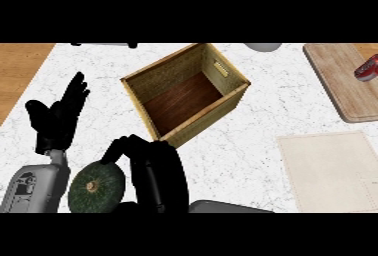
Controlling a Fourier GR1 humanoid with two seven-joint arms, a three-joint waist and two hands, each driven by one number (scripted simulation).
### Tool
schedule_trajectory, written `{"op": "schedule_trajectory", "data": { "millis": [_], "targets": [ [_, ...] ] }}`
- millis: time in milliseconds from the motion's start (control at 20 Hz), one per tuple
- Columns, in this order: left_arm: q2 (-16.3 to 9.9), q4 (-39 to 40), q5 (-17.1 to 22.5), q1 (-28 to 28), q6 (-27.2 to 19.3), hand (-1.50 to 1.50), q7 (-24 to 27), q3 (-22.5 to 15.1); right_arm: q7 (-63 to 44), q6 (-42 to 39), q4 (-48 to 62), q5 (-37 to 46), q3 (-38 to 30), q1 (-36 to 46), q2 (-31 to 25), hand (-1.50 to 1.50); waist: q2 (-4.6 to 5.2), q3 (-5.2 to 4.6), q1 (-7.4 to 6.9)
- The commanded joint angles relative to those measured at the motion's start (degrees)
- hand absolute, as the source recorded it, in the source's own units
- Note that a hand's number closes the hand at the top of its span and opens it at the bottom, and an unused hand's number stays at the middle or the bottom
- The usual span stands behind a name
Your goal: Pick the squash from the placemat and place it in the basket
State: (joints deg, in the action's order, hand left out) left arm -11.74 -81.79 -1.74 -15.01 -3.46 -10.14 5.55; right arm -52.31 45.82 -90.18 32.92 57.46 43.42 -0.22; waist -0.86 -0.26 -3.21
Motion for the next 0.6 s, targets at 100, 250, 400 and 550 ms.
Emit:
{"op": "schedule_trajectory", "data": {
  "millis": [100, 250, 400, 550],
  "targets": [
    [0.32, 1.96, 0.28, -0.01, -0.16, 0.0, 1.12, 0.67, -15.69, 3.9, 1.39, 1.72, -6.44, 14.81, 0.2, 1.5, 0.0, -0.06, 0.55],
    [0.25, 2.27, -0.78, -0.62, -0.63, 0.0, 2.25, 0.27, -19.74, 4.47, 7.68, 1.23, -9.06, 22.05, 0.2, 1.5, 0.39, -0.06, -0.28],
    [-0.1, 0.62, -0.4, -0.06, -0.04, 0.0, 1.88, 0.19, -22.34, 0.5, 13.66, -0.17, -13.16, 29.68, 0.2, 1.5, 0.31, -0.08, -1.12],
    [0.5, 0.61, 0.18, 0.67, -0.15, 0.0, 1.26, 0.41, -25.29, 0.34, 18.08, -0.09, -13.42, 34.78, 0.2, 1.5, 0.35, 0.0, -0.34]
  ]
}}
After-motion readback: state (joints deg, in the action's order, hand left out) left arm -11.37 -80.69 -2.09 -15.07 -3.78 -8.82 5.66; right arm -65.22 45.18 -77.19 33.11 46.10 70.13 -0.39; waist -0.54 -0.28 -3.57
